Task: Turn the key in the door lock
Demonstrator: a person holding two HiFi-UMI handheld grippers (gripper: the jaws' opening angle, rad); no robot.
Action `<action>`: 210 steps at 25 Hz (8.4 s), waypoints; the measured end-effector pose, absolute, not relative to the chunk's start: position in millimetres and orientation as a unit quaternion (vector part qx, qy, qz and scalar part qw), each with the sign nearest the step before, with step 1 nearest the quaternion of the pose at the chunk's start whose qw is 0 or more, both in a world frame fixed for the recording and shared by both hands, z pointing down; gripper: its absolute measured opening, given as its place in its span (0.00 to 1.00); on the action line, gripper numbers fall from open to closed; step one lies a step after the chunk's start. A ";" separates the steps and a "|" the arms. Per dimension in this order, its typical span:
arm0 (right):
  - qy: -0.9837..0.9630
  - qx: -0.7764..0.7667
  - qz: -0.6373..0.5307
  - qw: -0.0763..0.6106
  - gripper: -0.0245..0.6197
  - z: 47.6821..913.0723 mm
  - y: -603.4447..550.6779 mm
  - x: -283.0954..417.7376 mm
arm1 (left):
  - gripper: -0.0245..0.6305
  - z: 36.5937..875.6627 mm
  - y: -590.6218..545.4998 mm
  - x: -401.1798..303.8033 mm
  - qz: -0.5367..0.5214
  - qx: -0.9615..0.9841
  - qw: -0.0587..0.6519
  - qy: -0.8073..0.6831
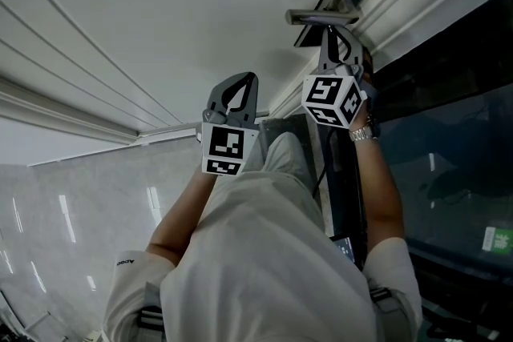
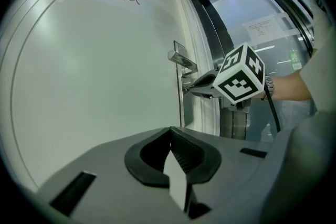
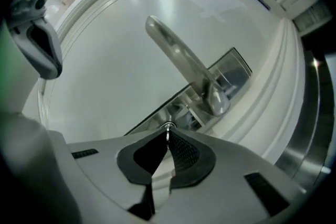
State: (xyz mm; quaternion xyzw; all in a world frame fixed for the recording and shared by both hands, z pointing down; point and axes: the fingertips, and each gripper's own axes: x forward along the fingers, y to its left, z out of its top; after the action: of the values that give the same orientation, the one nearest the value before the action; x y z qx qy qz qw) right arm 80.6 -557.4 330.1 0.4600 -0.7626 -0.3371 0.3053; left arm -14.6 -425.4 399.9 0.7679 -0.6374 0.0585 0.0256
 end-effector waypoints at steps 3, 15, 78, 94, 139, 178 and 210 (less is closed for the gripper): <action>-0.807 0.480 -0.233 0.253 0.06 327.0 -558.1 82.2 | 0.05 400.1 -425.6 -14.0 0.058 0.766 0.026 -0.639; -0.858 0.452 0.242 -0.026 0.05 329.5 -566.6 95.3 | 0.05 408.1 -418.0 -12.6 0.069 0.763 0.029 -0.642; -0.711 0.457 -0.411 0.341 0.20 330.2 -554.3 80.6 | 0.05 424.5 -406.0 -32.4 0.065 0.742 0.048 -0.665; -0.815 0.481 -0.220 0.239 0.19 325.6 -555.4 82.1 | 0.05 423.4 -416.6 -24.5 0.062 0.749 0.047 -0.658; -0.879 0.394 0.267 -0.012 0.30 335.7 -560.1 88.1 | 0.05 429.0 -413.1 -19.9 0.071 0.752 0.048 -0.653; -0.692 0.435 -0.437 0.376 0.10 342.1 -558.7 78.0 | 0.05 431.9 -406.6 -26.3 0.068 0.751 0.052 -0.655; -0.755 0.358 0.516 -0.191 0.07 336.1 -569.0 95.2 | 0.05 437.6 -393.3 -32.3 0.074 0.730 0.061 -0.677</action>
State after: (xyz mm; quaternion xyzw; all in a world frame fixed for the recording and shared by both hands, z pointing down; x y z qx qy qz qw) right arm 95.2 -569.0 336.1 0.3577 -0.7545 0.5162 -0.1906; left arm -32.3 -393.3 437.6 0.7302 -0.6766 0.0736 0.0612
